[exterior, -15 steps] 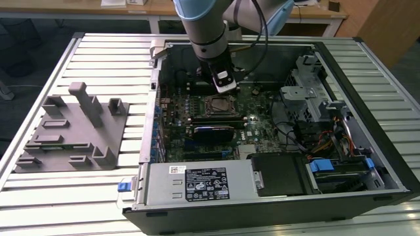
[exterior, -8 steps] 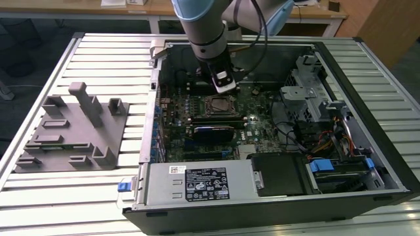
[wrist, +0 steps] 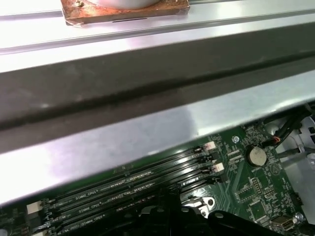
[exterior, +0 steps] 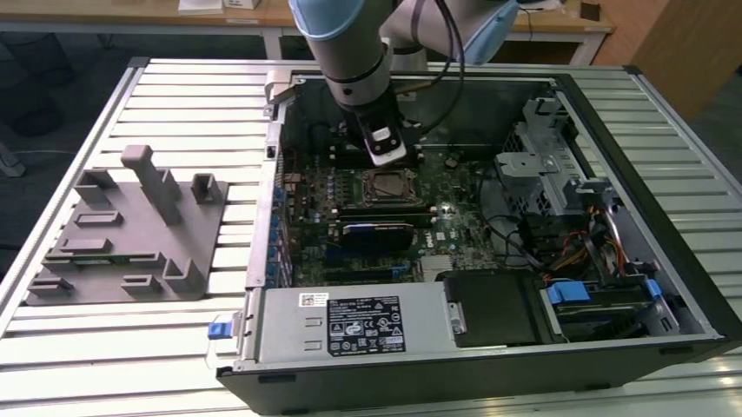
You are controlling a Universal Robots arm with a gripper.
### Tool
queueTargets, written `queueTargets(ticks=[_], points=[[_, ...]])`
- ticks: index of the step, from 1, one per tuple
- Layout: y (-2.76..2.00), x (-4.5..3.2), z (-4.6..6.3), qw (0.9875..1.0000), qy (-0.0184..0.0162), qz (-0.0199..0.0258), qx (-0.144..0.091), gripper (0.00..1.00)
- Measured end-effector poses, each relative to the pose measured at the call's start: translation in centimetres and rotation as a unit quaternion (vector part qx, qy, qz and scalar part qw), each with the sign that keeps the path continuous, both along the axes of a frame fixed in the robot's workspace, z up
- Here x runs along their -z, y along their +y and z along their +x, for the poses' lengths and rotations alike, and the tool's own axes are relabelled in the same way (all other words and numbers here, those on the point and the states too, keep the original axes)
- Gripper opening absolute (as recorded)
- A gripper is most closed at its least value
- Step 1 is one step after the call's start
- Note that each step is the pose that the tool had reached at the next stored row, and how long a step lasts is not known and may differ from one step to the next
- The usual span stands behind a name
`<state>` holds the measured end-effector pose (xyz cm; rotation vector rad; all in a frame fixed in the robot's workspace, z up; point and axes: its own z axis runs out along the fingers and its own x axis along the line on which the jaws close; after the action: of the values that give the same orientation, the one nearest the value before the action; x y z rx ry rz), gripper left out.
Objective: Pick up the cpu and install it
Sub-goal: 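Install the first cpu locking lever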
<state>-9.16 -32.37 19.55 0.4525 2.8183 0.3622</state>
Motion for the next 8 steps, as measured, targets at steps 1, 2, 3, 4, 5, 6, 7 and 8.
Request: queueTargets(ticks=[1,2,3,4,5,6,7,8], points=[[0.00,0.04,-0.01,1.0000,-0.0002,0.0000,0.000,0.11],[0.00,0.08,-0.01,1.0000,-0.0005,0.0000,0.000,0.11],[0.00,0.12,-0.01,1.0000,-0.0007,0.0000,0.000,0.11],[0.00,0.14,-0.01,1.0000,-0.0008,0.0000,0.000,0.11],[0.00,0.17,-0.02,1.0000,-0.0008,-0.0001,0.000,0.11],[0.00,0.19,-0.01,1.0000,-0.0009,-0.0001,0.000,0.11],[0.00,0.23,-0.01,1.0000,-0.0009,-0.0002,0.000,0.11],[0.00,0.26,0.01,1.0000,-0.0009,-0.0002,0.000,0.11]])
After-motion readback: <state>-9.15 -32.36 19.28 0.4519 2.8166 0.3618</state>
